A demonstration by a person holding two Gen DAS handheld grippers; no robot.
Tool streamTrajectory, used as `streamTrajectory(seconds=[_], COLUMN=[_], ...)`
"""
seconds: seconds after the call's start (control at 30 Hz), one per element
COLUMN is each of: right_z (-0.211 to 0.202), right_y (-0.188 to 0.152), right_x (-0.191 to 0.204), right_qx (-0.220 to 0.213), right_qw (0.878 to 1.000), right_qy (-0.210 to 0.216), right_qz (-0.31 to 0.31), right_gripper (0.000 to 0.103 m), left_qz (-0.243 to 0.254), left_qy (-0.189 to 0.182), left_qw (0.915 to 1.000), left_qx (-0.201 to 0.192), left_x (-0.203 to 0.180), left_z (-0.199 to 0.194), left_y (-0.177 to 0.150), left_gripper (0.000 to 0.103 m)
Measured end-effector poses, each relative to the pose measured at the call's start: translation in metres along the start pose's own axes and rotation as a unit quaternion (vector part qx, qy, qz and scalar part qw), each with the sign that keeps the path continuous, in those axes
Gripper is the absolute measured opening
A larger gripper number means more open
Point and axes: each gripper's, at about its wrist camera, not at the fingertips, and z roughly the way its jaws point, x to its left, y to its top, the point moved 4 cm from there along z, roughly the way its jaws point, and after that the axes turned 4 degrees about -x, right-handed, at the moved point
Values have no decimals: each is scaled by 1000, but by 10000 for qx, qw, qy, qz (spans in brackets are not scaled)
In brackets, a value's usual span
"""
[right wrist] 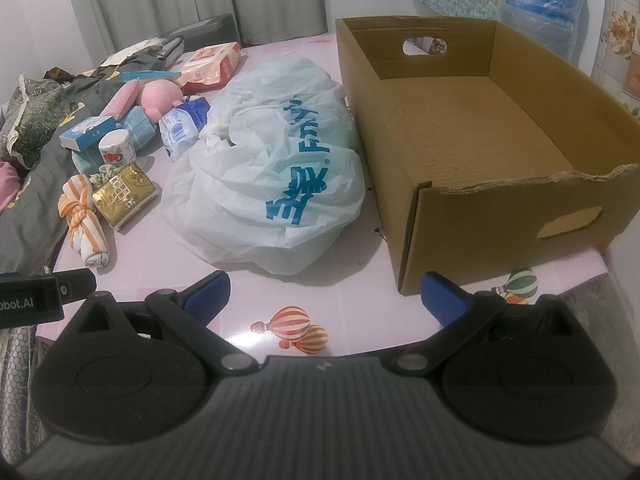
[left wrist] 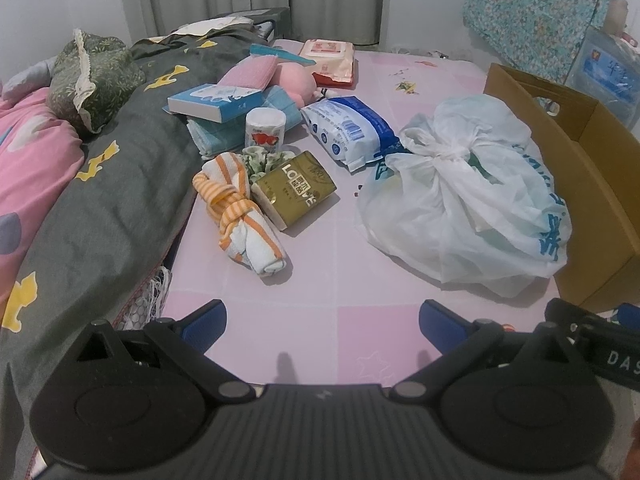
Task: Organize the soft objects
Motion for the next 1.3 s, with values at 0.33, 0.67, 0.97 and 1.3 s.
streamTrajectory(seconds=[0.33,0.67,0.97,1.3], right_z=[-1,-21,-34,19], right_y=[-1,22,104,185], right_x=[0,23,62,138], right_qx=[-17,-382,-840,-638], right_qw=[10000,9977,9839,9465], right_qy=[10,401,1130,2386], right_qz=[9,-399,-1100,-2078], right_gripper=[102,102,102,102], left_qz=[-4,44,-147,-368], left_qy=[17,129,-11,84], left_qw=[10000,9994,9977,9935], left_qx=[33,-316,-659,-1071], left_x=[2,22,53,92], left_z=[0,-17,-22,13], left_y=[1,23,61,105], left_gripper=[103,103,103,103])
